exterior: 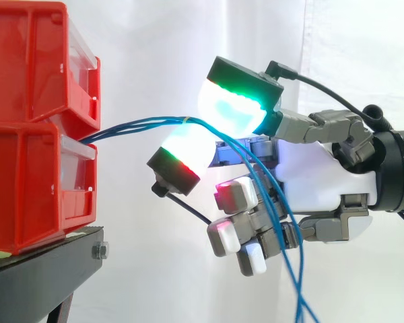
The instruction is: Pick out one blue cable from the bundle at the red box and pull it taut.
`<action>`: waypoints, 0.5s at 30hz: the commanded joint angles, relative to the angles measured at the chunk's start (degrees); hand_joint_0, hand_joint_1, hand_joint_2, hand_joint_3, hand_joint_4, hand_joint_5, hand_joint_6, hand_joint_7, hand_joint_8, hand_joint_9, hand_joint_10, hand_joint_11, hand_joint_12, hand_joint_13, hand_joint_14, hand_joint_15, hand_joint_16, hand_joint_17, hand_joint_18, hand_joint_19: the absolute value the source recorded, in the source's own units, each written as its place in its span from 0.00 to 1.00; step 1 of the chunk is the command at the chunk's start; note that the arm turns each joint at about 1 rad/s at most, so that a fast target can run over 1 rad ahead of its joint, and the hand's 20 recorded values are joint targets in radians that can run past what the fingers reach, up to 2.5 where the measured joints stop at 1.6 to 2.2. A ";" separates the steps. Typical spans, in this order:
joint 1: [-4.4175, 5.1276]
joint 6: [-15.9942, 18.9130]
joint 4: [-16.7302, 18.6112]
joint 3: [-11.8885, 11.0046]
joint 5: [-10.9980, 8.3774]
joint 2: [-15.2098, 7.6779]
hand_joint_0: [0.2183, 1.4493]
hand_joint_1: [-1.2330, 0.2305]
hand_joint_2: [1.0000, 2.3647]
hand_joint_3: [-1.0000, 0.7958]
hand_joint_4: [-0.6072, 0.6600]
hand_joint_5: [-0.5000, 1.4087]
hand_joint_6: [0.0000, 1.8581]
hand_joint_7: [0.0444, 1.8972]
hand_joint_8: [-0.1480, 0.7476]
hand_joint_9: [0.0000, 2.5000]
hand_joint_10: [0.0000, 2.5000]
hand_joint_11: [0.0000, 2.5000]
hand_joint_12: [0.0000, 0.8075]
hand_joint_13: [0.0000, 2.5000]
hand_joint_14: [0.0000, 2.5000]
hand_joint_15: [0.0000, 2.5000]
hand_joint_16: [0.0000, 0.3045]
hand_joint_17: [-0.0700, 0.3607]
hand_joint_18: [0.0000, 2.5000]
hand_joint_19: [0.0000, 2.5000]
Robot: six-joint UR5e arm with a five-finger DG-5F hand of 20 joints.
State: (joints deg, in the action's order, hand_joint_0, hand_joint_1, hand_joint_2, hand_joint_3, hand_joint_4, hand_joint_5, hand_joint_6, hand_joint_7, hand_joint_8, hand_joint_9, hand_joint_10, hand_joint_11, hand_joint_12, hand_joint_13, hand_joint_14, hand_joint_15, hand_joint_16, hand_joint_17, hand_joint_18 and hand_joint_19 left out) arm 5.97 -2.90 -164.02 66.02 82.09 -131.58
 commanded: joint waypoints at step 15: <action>0.00 0.09 -0.60 -0.10 0.00 0.01 0.41 0.27 0.00 0.28 0.24 0.20 0.53 0.51 0.41 0.45 0.01 0.31 0.36 0.38 0.01 0.26 0.14 0.38 0.33 0.30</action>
State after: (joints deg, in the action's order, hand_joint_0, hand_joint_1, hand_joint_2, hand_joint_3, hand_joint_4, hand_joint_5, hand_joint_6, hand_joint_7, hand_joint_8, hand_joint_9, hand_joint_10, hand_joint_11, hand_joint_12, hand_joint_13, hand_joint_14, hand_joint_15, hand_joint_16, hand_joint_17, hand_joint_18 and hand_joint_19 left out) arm 5.98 -2.89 -164.61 65.98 82.09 -131.59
